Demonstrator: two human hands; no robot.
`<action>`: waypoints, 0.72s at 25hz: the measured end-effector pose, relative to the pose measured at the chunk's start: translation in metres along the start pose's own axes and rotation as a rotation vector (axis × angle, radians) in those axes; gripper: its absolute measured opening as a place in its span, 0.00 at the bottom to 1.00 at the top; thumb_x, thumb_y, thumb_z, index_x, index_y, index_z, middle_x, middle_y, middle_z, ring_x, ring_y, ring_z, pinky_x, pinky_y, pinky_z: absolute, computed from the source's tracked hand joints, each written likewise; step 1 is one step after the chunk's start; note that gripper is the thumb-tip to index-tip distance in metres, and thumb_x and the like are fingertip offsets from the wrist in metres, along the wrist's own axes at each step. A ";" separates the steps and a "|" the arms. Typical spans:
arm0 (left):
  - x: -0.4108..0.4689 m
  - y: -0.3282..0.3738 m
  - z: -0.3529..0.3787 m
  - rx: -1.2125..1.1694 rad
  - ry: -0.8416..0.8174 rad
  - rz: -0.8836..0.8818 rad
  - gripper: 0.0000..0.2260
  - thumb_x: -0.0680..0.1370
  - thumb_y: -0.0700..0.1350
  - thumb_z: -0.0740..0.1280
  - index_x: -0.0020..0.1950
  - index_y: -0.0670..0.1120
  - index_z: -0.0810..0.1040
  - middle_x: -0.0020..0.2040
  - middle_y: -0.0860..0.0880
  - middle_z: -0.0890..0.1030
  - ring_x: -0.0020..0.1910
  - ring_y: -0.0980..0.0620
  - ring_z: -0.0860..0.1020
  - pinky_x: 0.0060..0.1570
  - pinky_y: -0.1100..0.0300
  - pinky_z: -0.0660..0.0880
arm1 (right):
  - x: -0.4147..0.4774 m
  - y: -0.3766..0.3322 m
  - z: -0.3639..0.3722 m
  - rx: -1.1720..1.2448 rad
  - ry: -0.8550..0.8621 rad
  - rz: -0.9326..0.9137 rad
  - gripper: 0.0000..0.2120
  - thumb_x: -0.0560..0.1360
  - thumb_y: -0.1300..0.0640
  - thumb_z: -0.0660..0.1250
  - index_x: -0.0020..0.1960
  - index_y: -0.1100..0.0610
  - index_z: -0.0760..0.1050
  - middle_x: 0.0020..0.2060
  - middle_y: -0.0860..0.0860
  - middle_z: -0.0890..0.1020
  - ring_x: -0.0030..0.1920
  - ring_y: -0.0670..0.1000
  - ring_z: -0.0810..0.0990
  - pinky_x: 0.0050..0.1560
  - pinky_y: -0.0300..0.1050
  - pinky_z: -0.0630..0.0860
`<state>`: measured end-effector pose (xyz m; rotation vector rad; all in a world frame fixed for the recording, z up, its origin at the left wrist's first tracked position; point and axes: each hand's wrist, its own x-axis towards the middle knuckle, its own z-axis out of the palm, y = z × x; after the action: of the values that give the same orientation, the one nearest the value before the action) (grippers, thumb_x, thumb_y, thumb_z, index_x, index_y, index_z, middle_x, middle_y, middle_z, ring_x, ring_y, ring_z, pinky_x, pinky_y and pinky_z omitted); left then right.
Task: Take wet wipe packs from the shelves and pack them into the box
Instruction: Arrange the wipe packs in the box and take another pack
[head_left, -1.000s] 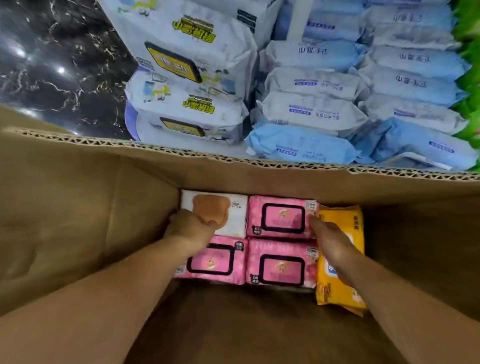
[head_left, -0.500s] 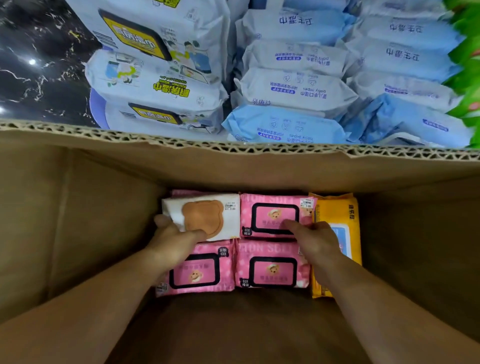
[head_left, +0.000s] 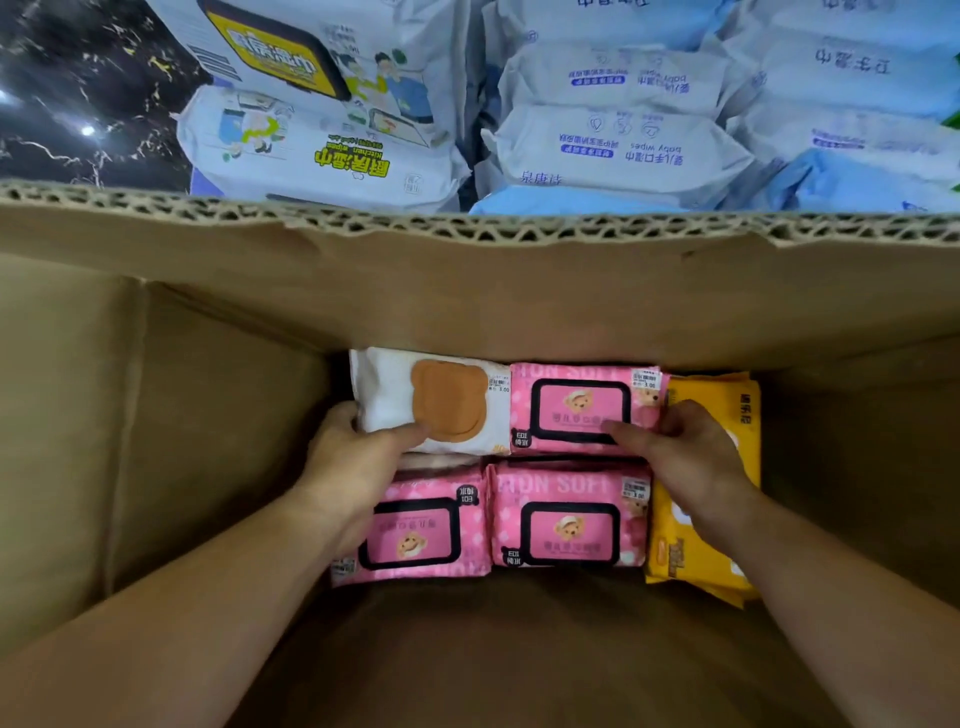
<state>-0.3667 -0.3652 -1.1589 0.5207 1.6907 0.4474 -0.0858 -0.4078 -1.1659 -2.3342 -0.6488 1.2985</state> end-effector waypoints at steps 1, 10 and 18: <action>0.000 -0.005 -0.001 -0.041 -0.001 0.021 0.29 0.63 0.50 0.81 0.62 0.52 0.79 0.53 0.49 0.87 0.52 0.44 0.86 0.58 0.42 0.80 | 0.001 0.001 -0.001 0.044 0.000 0.010 0.19 0.67 0.51 0.81 0.44 0.56 0.71 0.43 0.51 0.82 0.46 0.53 0.81 0.46 0.52 0.79; -0.015 -0.010 0.027 -0.408 0.112 -0.119 0.09 0.74 0.43 0.76 0.52 0.44 0.82 0.41 0.52 0.88 0.45 0.57 0.86 0.47 0.59 0.73 | 0.003 0.000 0.008 0.394 -0.141 0.116 0.17 0.69 0.58 0.79 0.56 0.56 0.81 0.43 0.51 0.88 0.40 0.52 0.88 0.38 0.45 0.81; -0.045 -0.004 0.011 -0.188 0.339 0.069 0.30 0.62 0.46 0.83 0.59 0.53 0.73 0.52 0.49 0.84 0.48 0.47 0.85 0.45 0.48 0.83 | -0.003 -0.008 0.022 0.159 -0.156 -0.012 0.28 0.58 0.49 0.86 0.53 0.53 0.78 0.43 0.48 0.87 0.39 0.51 0.87 0.38 0.49 0.84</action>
<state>-0.3499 -0.3941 -1.1267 0.3801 1.9327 0.7712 -0.1081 -0.4006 -1.1701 -2.1148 -0.5835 1.4811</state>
